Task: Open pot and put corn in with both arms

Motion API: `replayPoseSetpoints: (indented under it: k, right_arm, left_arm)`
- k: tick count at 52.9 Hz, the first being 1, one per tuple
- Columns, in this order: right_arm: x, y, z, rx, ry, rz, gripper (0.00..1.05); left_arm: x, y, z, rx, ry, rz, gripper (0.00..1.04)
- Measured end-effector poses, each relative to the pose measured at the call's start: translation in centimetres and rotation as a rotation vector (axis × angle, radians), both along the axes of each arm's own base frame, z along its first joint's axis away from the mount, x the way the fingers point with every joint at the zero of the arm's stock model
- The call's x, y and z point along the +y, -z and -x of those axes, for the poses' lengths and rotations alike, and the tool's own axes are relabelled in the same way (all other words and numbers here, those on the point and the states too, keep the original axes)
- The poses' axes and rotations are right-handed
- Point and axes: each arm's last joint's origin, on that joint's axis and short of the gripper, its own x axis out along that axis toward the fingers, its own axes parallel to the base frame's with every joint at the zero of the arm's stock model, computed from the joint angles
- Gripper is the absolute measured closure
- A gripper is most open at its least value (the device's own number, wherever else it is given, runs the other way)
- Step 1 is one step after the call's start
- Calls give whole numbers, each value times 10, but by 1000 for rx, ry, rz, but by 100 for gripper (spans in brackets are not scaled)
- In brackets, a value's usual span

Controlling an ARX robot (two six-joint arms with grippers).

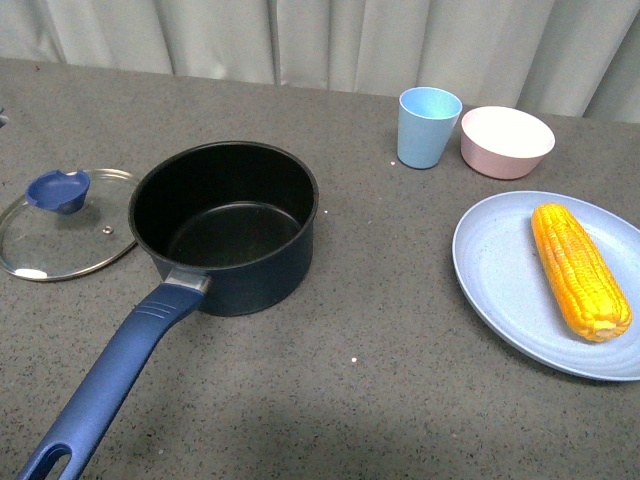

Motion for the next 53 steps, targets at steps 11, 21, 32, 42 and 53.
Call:
replayPoseSetpoints:
  k: [11, 21, 32, 42, 53]
  right_arm:
    - [-7, -3, -43, 115, -23, -5, 9]
    - [-12, 6, -101, 289, -138, -100, 9]
    - [-8, 29, -161, 556, -156, -245, 9]
    - [4, 42, -195, 655, -200, -337, 9]
    - [11, 57, -218, 752, -180, -376, 9]
  left_arm:
    - [0, 0, 0, 0, 2, 0, 14]
    - [0, 0, 0, 0, 1, 0, 7]
    - [0, 0, 0, 0, 2, 0, 6]
    - [0, 0, 0, 0, 2, 0, 6]
    - [0, 0, 0, 0, 2, 0, 6]
